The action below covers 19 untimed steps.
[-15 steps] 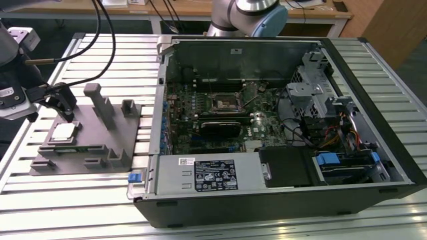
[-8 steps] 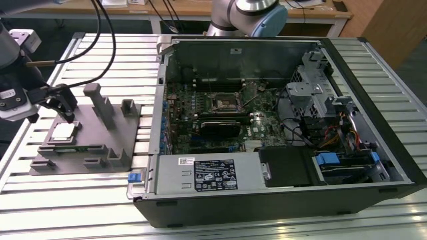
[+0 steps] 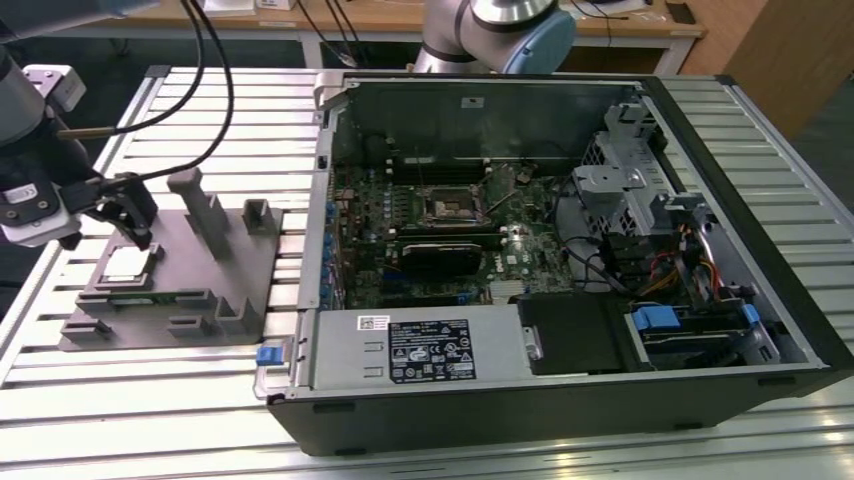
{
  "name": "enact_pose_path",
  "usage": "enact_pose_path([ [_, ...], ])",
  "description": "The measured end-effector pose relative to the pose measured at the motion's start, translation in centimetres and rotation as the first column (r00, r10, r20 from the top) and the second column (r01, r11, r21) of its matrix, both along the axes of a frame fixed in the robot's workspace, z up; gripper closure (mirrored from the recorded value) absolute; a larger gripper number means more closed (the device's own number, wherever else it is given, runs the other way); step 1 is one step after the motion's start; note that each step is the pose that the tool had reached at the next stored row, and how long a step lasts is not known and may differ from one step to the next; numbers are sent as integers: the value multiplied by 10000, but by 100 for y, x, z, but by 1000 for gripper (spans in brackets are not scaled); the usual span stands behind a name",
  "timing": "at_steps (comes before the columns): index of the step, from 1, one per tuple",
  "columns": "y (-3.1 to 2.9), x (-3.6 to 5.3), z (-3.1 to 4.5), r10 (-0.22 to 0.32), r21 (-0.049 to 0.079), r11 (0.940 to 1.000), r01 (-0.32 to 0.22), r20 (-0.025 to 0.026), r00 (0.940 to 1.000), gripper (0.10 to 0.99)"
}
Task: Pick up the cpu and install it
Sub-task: 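Pick up the cpu and move it towards the insertion slot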
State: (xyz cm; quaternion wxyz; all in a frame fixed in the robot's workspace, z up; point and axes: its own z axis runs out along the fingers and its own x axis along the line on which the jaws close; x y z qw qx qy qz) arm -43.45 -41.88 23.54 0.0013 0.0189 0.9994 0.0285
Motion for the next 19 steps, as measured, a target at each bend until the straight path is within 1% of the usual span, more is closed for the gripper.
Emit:
enact_pose_path([
  [5, 0, 0, -42, 2, 0, 10000, -2, 0, 10000, 267],
  [9, 1, -1, -99, 5, 0, 10000, -5, 0, 10000, 267],
  [12, 1, -4, -130, 264, 7, 9997, -264, 0, 9997, 267],
  [15, 4, -23, -177, 309, 8, 9995, -309, 0, 9995, 267],
  [19, 28, -34, -245, 292, 8, 9996, -292, 0, 9996, 267],
])
